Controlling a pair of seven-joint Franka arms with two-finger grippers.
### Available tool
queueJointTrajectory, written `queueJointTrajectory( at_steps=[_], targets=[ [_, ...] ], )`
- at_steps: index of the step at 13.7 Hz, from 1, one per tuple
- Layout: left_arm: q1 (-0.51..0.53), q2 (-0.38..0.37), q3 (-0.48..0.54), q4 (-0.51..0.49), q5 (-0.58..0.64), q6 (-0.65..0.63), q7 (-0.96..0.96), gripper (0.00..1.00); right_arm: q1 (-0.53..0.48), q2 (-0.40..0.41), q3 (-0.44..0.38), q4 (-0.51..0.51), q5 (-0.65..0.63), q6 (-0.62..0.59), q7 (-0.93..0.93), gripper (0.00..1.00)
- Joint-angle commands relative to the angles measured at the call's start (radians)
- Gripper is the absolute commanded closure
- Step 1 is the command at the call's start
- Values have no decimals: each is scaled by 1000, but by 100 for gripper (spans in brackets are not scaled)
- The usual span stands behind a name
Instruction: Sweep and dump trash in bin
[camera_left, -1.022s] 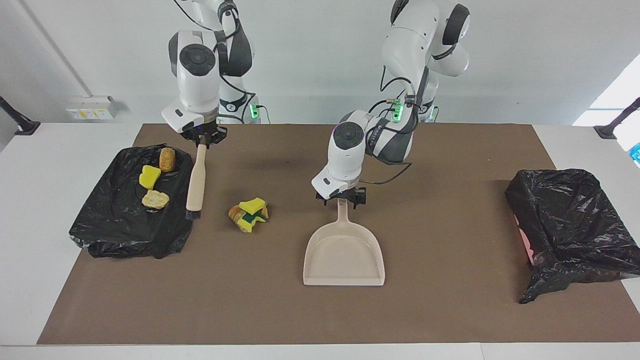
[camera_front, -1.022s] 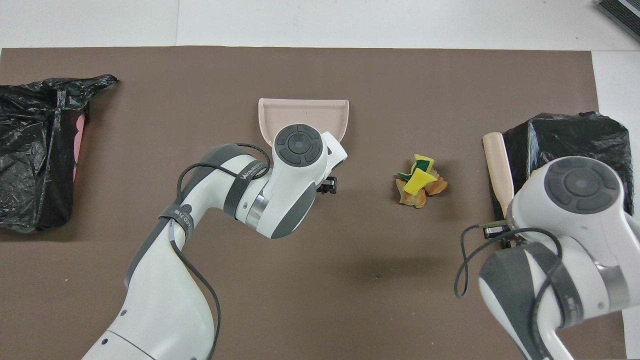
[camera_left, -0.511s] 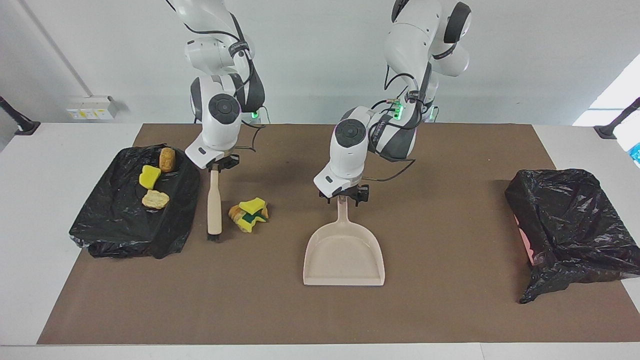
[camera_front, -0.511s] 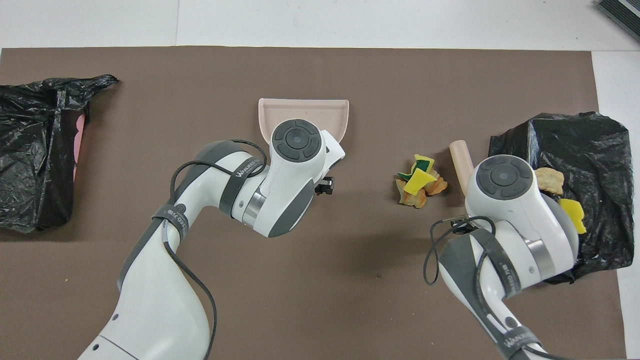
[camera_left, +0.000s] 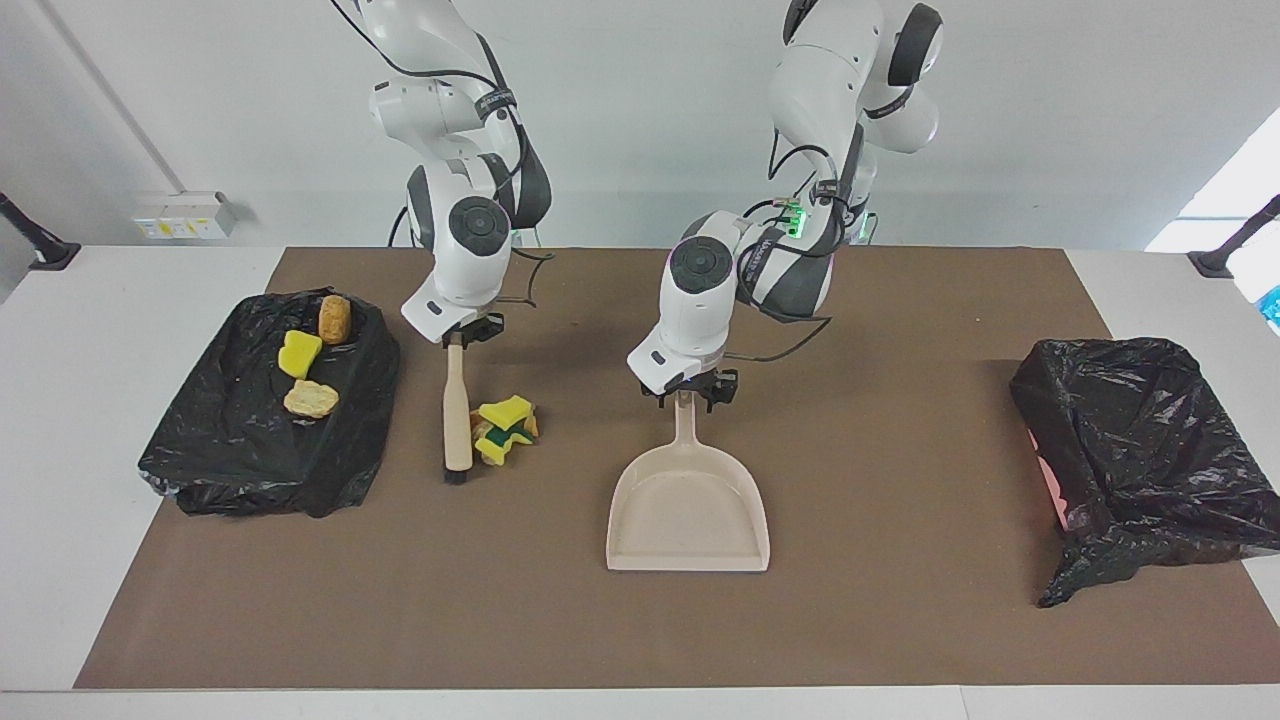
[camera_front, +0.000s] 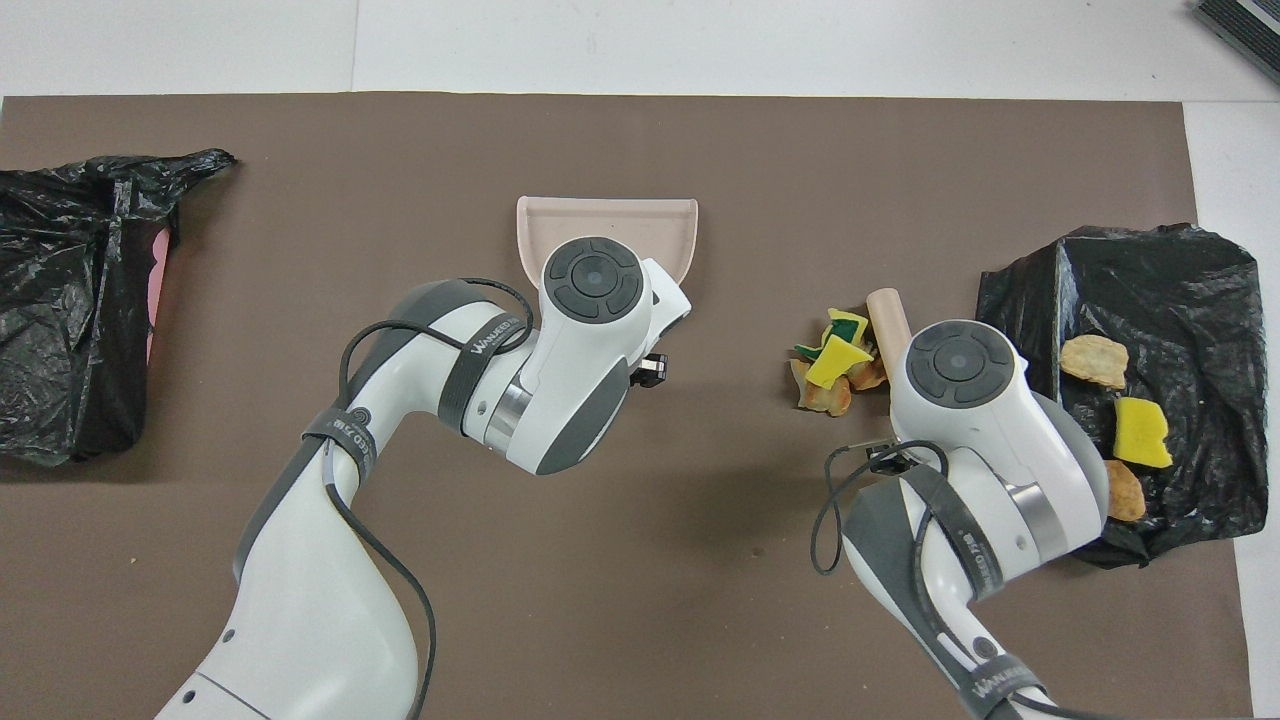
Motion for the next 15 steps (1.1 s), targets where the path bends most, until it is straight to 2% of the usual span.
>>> queueJointTrajectory(
  at_steps=[1, 5, 6, 7, 12, 15],
  targets=[
    [-10, -14, 6, 15, 2, -30, -12, 51, 17, -13, 3, -7, 21, 22, 35, 100],
    [-8, -18, 9, 25, 2, -28, -12, 51, 22, -13, 3, -7, 70, 25, 38, 100],
    [-8, -18, 6, 23, 2, -25, -12, 67, 22, -13, 3, -7, 73, 26, 45, 100],
    [-8, -18, 6, 17, 4, -19, -10, 100, 22, -13, 3, -5, 73, 25, 48, 100],
    [11, -32, 9, 15, 5, -24, 29, 100, 45, -13, 3, -2, 94, 26, 64, 100],
    [57, -77, 19, 11, 7, -63, 240, 100, 65, -13, 3, -2, 143, 25, 62, 100]
  ],
)
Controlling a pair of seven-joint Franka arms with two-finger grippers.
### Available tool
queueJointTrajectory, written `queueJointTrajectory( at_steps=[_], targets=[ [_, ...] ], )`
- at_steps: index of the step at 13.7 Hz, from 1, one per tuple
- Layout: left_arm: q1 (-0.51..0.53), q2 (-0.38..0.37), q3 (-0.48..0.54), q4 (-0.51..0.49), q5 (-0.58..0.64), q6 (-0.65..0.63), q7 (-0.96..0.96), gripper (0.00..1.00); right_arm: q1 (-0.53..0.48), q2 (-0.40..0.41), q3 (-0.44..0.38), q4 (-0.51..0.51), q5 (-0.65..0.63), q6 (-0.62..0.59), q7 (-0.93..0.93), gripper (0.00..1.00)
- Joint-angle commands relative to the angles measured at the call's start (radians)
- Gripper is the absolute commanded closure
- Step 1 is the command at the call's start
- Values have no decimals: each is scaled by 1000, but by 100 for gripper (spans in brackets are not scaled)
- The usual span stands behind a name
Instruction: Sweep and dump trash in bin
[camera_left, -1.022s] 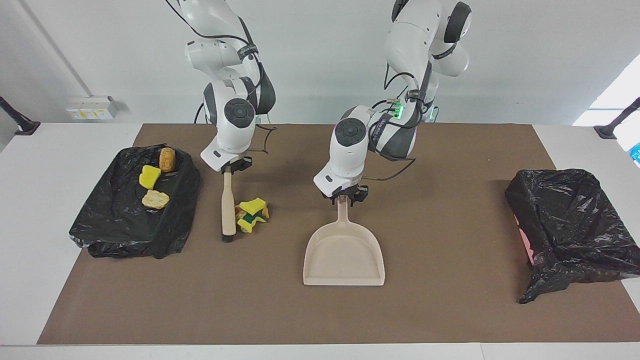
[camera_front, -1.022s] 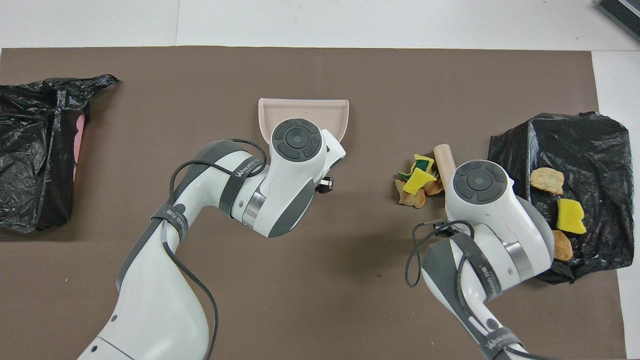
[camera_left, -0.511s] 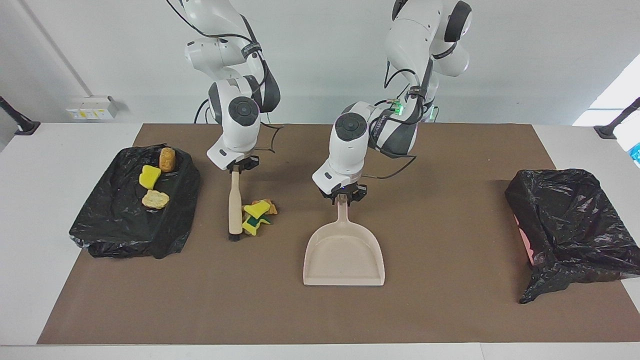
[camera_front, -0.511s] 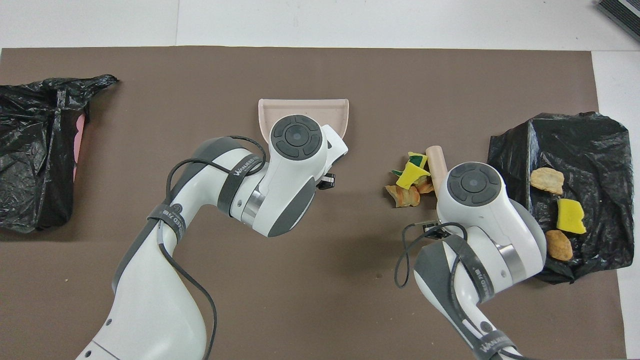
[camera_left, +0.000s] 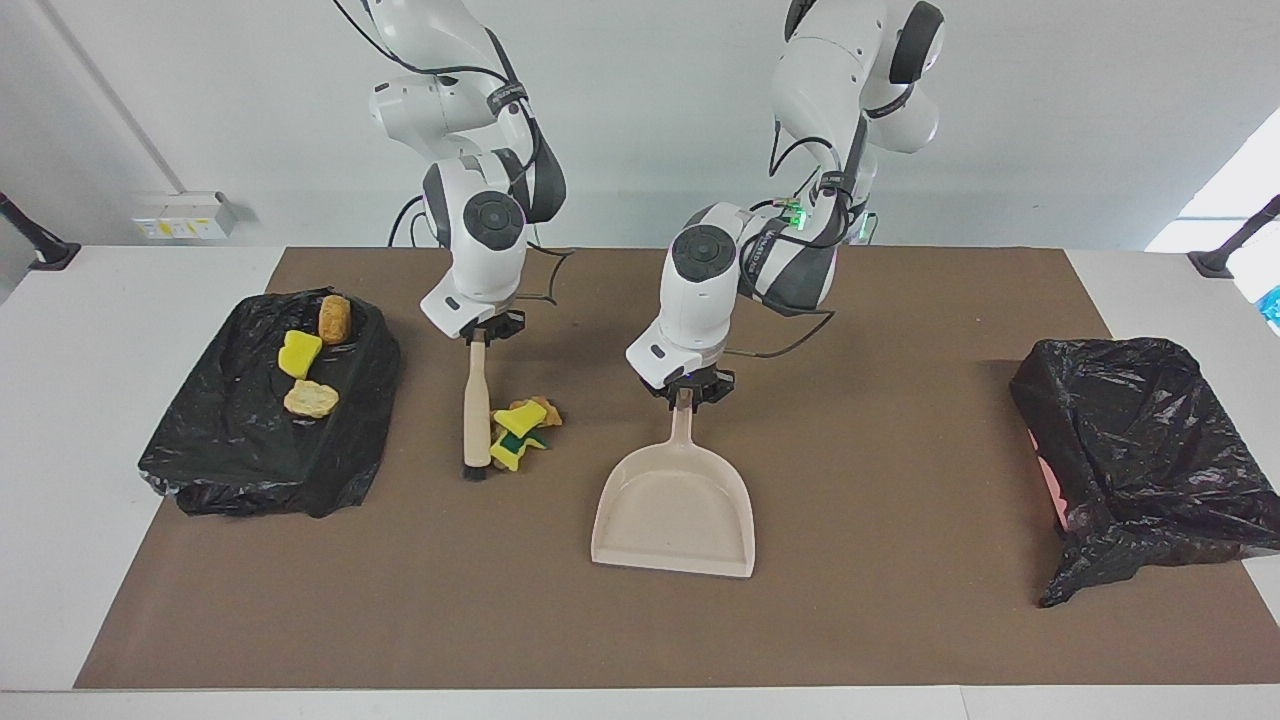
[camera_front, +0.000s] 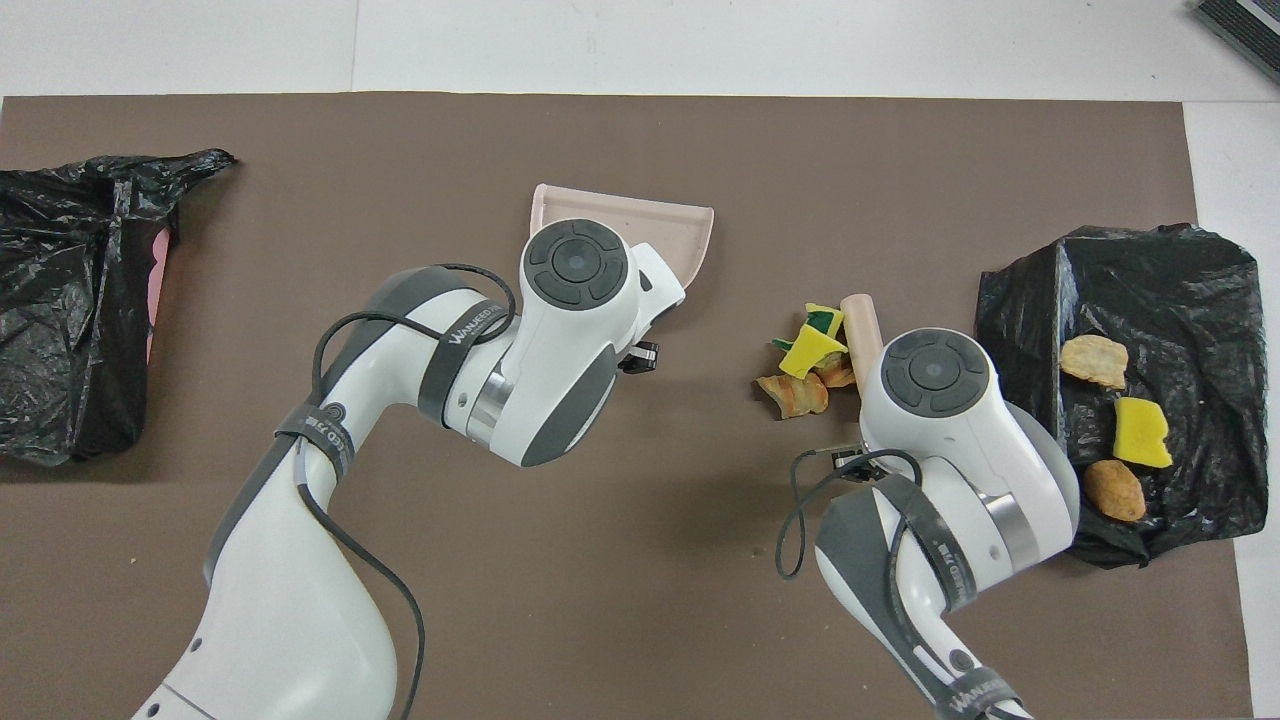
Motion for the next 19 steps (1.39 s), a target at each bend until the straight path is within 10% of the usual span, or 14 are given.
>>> queueJointTrajectory(
  at_steps=[1, 10, 19],
  targets=[
    [54, -65, 2, -11, 6, -72, 186, 100, 25, -13, 3, 0, 54, 5, 14, 100],
    [166, -147, 4, -126, 20, -105, 971, 100, 51, -15, 12, 19, 22, -12, 141, 100],
    [128, -219, 2, -270, 172, -36, 1286, 100, 41, -45, 15, -40, 23, 22, 79, 100]
  ],
)
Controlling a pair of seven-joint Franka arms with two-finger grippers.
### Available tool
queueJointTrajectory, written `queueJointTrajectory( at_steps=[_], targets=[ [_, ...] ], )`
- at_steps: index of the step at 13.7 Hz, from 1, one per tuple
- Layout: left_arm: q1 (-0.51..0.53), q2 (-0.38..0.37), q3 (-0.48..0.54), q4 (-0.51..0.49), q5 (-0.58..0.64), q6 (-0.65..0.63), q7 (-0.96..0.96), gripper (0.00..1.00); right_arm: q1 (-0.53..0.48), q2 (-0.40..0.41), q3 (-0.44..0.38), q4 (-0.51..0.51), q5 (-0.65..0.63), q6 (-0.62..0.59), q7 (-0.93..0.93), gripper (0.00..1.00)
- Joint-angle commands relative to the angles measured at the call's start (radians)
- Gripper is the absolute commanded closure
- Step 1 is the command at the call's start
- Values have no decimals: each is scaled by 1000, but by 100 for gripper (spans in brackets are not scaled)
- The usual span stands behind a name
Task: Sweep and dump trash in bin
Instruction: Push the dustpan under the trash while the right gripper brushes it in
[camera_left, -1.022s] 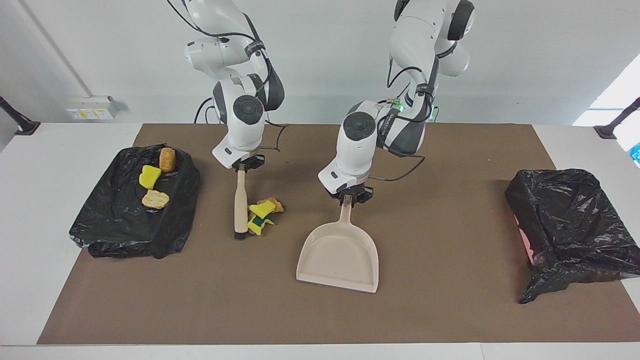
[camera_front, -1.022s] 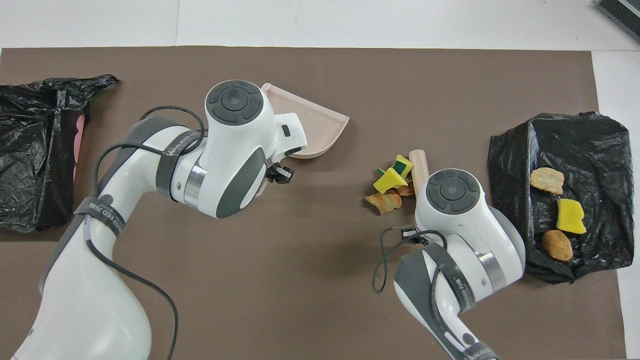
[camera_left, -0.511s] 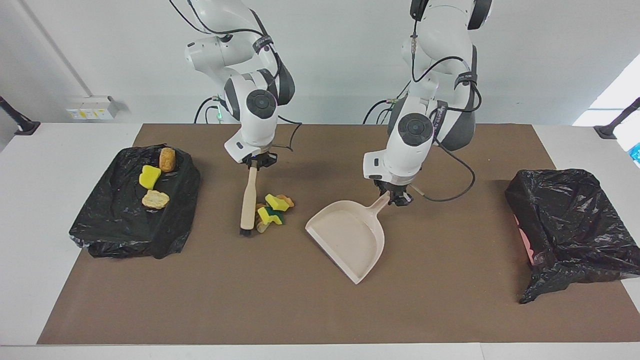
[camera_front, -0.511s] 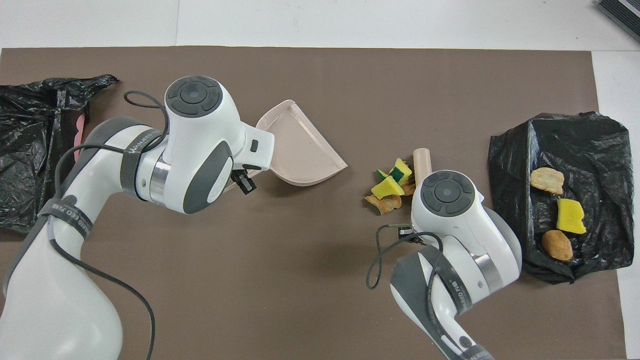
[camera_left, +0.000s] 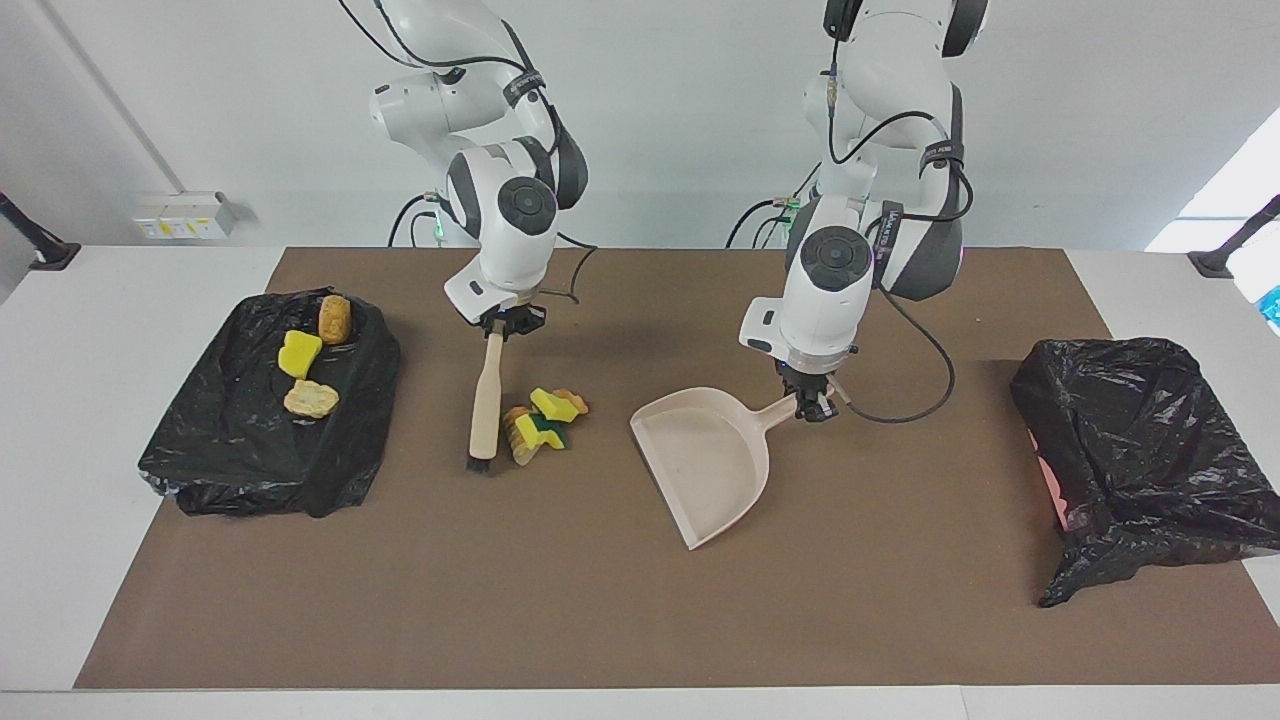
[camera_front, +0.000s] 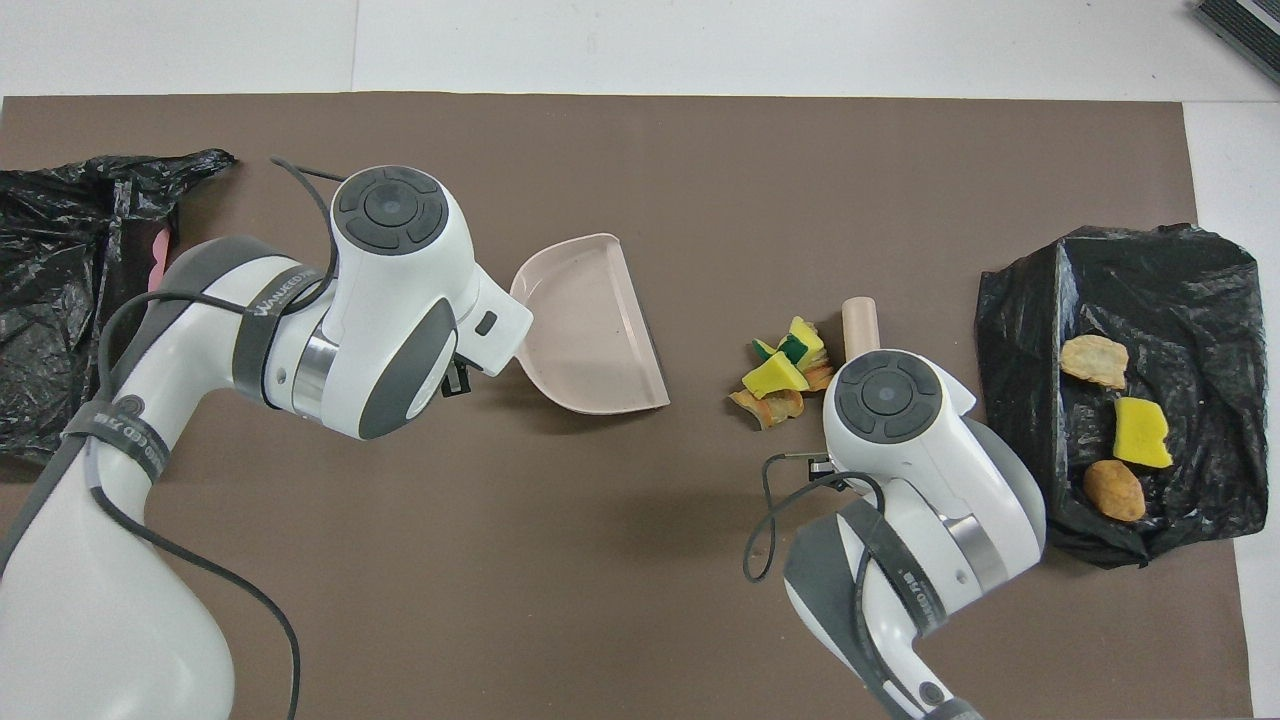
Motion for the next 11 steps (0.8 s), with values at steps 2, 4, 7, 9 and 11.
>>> queueJointTrajectory(
  at_steps=[2, 4, 7, 9, 11],
  targets=[
    [-66, -114, 0, -194, 72, 125, 34, 100, -12, -28, 8, -35, 92, 36, -125, 100],
    [-89, -127, 0, -220, 73, 147, 19, 100, -5, -8, 11, -34, 119, 43, -113, 100],
    [-131, -153, 0, -262, 75, 156, -58, 100, 28, 8, 19, -9, 233, 73, -116, 100],
    [-138, -170, 0, -298, 75, 190, -84, 100, 69, 53, 20, 4, 326, 134, -107, 100],
    [-138, -192, -1, -350, 75, 239, -96, 100, 120, 112, 22, 72, 414, 158, -69, 100]
  ],
)
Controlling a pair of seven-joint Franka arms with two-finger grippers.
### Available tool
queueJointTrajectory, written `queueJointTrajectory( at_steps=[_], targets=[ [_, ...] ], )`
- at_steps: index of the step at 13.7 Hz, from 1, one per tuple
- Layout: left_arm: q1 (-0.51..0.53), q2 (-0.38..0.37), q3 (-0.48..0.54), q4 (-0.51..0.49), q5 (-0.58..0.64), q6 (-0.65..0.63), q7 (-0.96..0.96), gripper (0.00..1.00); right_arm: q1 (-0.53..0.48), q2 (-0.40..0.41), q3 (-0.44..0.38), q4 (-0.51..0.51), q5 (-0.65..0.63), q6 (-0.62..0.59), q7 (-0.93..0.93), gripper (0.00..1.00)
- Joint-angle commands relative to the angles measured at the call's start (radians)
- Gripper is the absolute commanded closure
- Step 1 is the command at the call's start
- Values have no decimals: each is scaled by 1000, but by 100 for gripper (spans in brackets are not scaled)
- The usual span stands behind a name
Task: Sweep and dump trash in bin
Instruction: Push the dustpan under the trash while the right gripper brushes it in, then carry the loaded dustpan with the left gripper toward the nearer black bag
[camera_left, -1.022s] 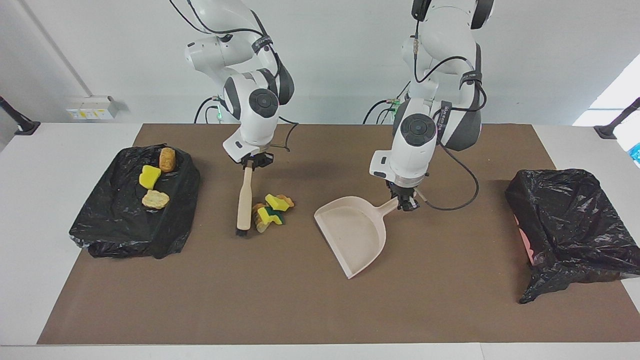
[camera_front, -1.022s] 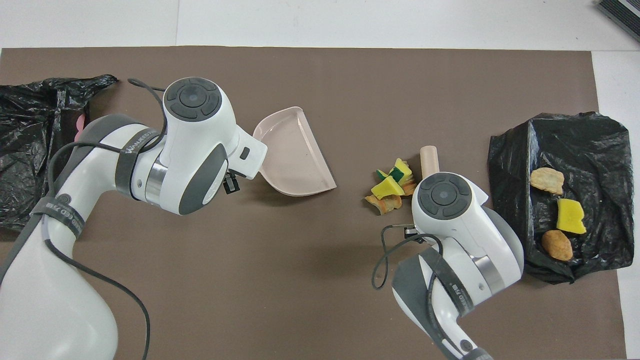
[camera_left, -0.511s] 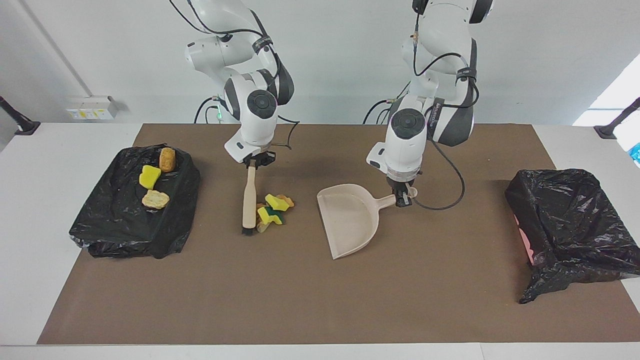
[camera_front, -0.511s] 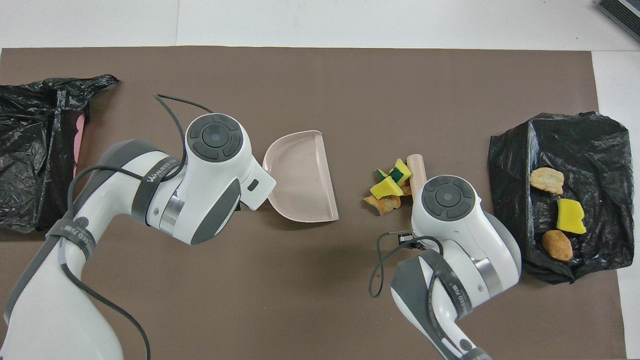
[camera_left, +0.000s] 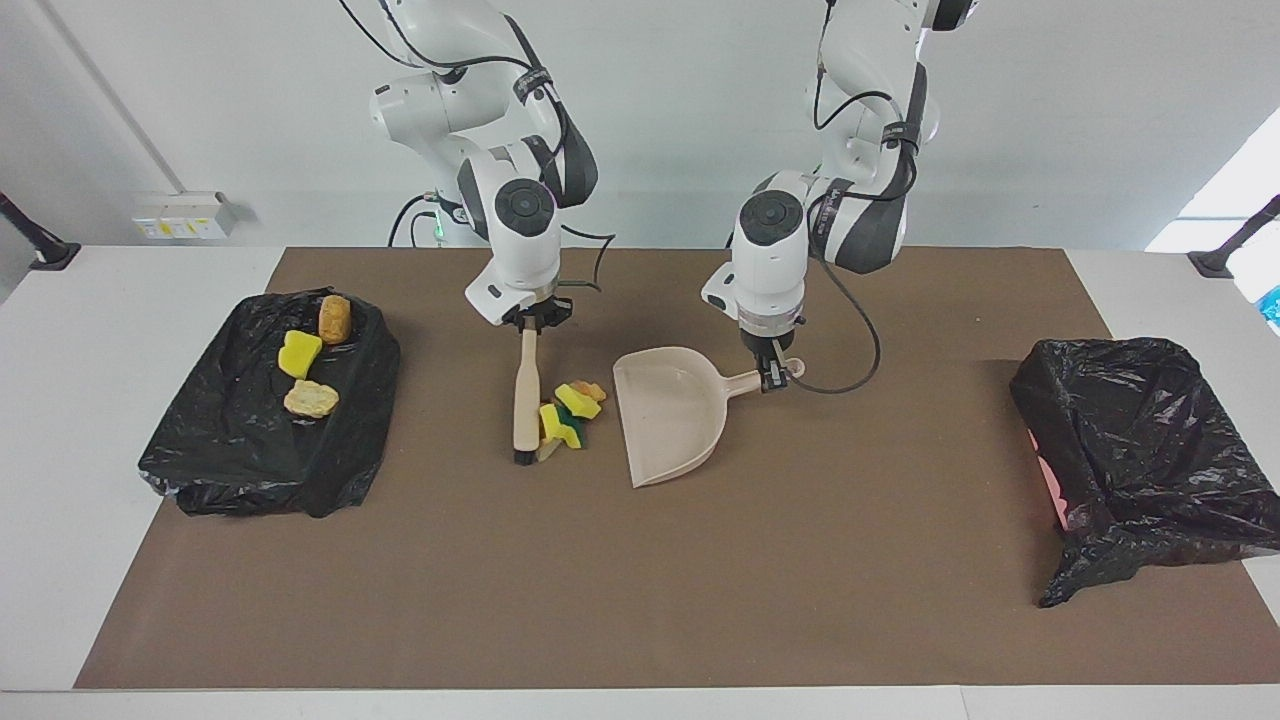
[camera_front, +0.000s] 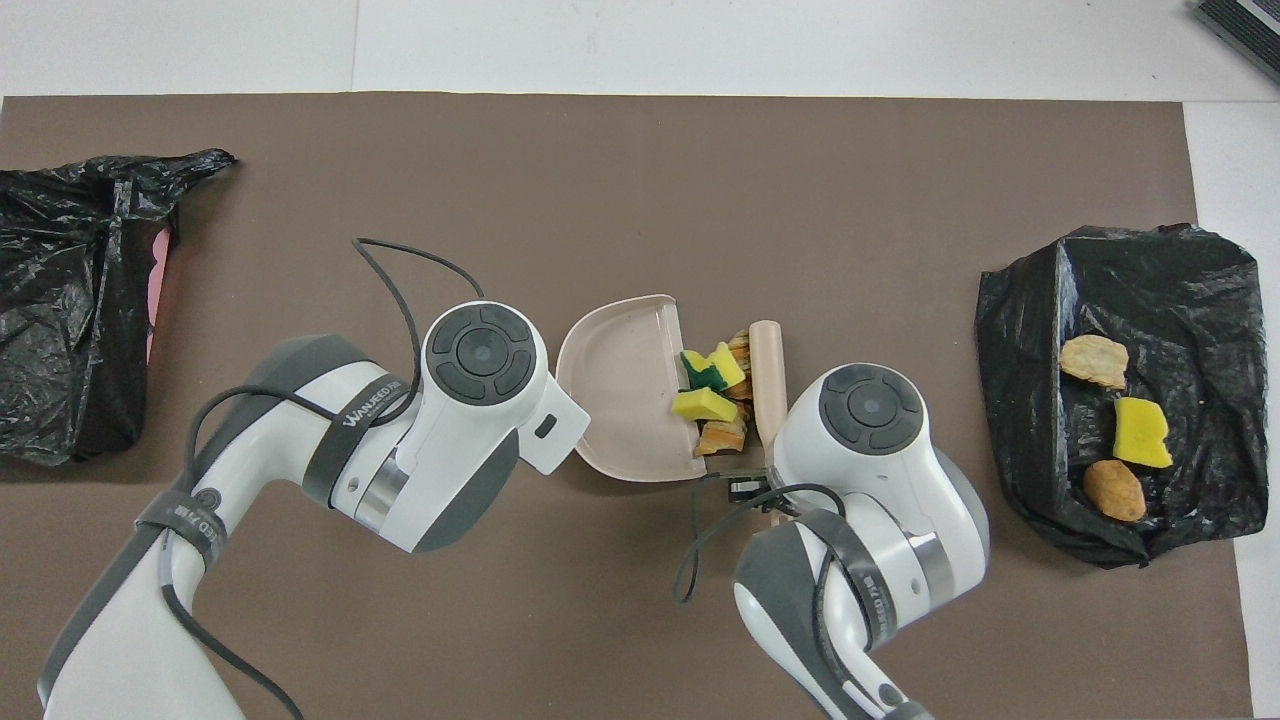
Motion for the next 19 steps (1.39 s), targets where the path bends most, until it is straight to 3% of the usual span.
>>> queueJointTrajectory(
  at_steps=[1, 3, 7, 11, 14, 19],
  targets=[
    [-13, -65, 7, -112, 19, 75, -18, 100, 54, 84, 5, 117, 116, -3, 16, 100],
    [-10, -68, 7, -119, 19, 95, -18, 100, 91, 95, 3, 157, 185, -2, 26, 100],
    [13, -77, 6, -182, 19, 211, -4, 100, 89, 68, 0, 185, 170, -57, 45, 100],
    [86, -60, 4, -166, 4, 217, 88, 100, 82, -41, -6, 185, 30, -183, 86, 100],
    [143, -39, 3, -124, -43, 204, 172, 100, 80, -128, -10, 183, 10, -275, 117, 100],
    [226, -39, 10, -14, -76, 78, 292, 100, 166, -231, 5, 25, 29, -234, 210, 100]
  ],
)
